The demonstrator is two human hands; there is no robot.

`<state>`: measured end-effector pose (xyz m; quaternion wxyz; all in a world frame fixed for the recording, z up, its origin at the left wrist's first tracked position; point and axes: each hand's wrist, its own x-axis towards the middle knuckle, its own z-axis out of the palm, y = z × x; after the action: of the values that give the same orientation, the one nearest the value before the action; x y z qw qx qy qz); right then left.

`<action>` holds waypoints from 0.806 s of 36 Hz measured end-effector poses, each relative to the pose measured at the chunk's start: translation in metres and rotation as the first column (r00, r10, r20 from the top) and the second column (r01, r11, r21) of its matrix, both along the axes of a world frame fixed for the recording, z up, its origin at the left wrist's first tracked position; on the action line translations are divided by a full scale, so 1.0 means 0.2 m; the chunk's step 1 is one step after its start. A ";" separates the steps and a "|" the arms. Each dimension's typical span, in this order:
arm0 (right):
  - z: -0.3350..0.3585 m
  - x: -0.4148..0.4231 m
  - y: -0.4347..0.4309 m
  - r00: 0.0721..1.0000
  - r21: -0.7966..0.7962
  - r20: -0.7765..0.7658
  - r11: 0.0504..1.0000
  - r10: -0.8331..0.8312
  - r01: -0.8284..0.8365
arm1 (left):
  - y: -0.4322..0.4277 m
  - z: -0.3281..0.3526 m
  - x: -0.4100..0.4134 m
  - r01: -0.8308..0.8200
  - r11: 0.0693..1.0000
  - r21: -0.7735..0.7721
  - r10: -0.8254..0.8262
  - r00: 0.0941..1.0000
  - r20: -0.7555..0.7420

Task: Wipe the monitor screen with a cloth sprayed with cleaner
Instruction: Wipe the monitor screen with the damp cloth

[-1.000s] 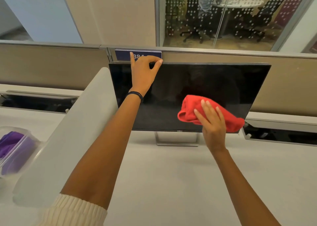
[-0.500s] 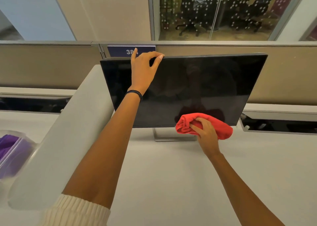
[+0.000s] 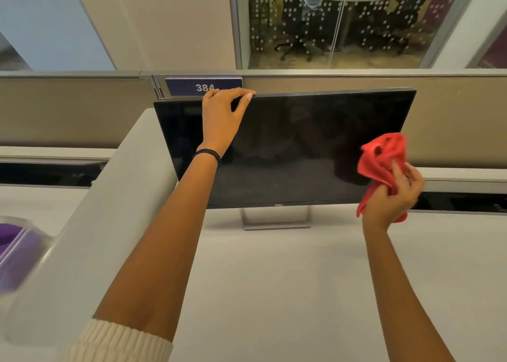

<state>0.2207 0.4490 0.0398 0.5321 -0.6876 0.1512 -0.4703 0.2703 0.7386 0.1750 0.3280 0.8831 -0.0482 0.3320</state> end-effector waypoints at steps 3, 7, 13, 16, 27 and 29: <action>0.00 0.06 -0.04 0.998 0.235 -0.040 0.970 -0.049 0.057 | 0.00 0.00 0.00 0.000 1.000 0.002 0.000 1.000 -0.008; -0.10 0.07 0.03 0.988 0.313 -0.157 0.948 0.002 0.048 | -0.01 0.00 0.00 0.002 1.000 -0.007 -0.002 1.000 -0.014; -0.27 0.03 0.16 0.944 0.366 -0.327 0.928 0.052 0.076 | 0.00 -0.01 0.01 0.007 0.999 -0.034 -0.007 1.000 0.003; -0.31 0.00 0.26 0.928 0.410 -0.366 0.907 0.068 0.095 | 0.00 -0.01 0.01 0.015 0.999 -0.028 -0.015 1.000 0.003; -0.38 -0.13 0.73 0.884 0.313 -0.405 0.944 0.233 -0.105 | 0.01 -0.01 0.02 0.015 1.000 -0.016 -0.016 1.000 -0.009; -0.39 -0.15 0.79 0.864 0.248 -0.417 0.950 0.282 -0.190 | 0.01 -0.01 0.02 0.019 1.000 -0.005 -0.019 1.000 -0.012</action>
<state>0.1910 0.6064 -0.0384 0.6025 -0.7340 0.2301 -0.2131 0.2741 0.7408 0.1736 0.3335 0.8838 -0.0538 0.3237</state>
